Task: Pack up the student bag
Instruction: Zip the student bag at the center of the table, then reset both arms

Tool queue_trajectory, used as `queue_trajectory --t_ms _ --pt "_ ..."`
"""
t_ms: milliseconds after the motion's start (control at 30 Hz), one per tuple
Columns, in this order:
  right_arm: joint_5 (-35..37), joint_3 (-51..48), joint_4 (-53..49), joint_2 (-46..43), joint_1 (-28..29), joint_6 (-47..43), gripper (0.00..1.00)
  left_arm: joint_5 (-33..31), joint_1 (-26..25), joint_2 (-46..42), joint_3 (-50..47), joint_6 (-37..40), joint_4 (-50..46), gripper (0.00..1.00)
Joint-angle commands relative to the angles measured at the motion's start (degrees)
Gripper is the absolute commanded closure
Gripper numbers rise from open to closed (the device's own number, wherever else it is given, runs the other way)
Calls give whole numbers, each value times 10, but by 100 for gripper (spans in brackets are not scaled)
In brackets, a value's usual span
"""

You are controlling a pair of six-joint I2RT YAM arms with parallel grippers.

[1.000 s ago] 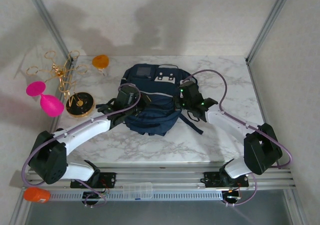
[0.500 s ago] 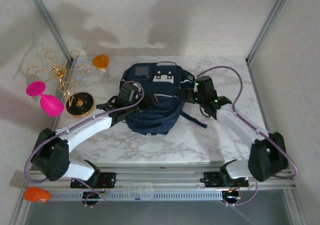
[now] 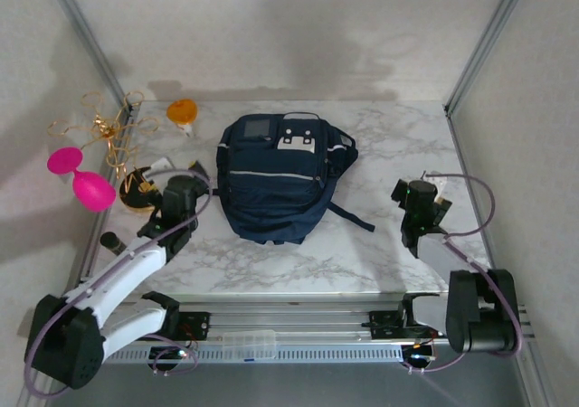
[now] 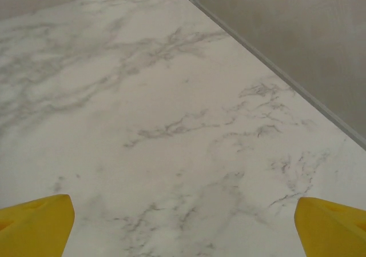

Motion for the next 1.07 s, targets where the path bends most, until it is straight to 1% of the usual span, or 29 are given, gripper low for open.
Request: queue_trajectory --t_ms 0,67,100,167,200,233,300,333,367,400,433,467,500,533,567,600,667,1033 --pt "-49 -42 281 35 -13 -70 1 -85 28 41 -98 152 275 0" --pt "-90 -53 336 67 -18 -68 1 -18 45 73 -140 178 385 0" --pt "-110 -53 357 87 -19 -82 1 10 51 96 -158 189 441 1" --pt "-141 -58 397 115 -20 -95 1 27 54 137 -172 205 511 0" --pt "-165 -66 419 123 -21 -103 1 52 58 157 -180 213 551 1" --pt "-181 -92 459 135 -22 -110 1 64 59 165 -176 221 556 0" --pt "-217 -125 558 180 -22 -120 1 117 71 183 -174 224 581 0" --pt "-225 -120 568 194 -22 -128 1 137 77 197 -179 220 606 0" --pt "-217 -90 478 179 -22 -123 1 156 85 220 -183 221 637 0" --pt "-222 -94 502 184 -25 -120 1 164 89 240 -182 218 650 1" --pt "-211 -98 513 188 -26 -118 1 176 93 257 -180 217 662 1" --pt "-210 -95 497 182 -25 -117 1 190 103 271 -176 209 662 1" --pt "-209 -97 511 187 -24 -119 1 193 112 287 -167 202 663 1" --pt "-208 -97 507 185 -24 -119 1 201 120 285 -158 192 643 1" --pt "-209 -95 500 184 -24 -118 1 227 135 278 -151 182 613 1" --pt "-209 -97 508 186 -23 -119 1 229 135 284 -155 183 633 1" --pt "-208 -96 501 184 -24 -119 1 227 134 280 -153 183 622 1" --pt "-214 -94 501 185 -24 -120 1 227 133 280 -154 183 624 1"
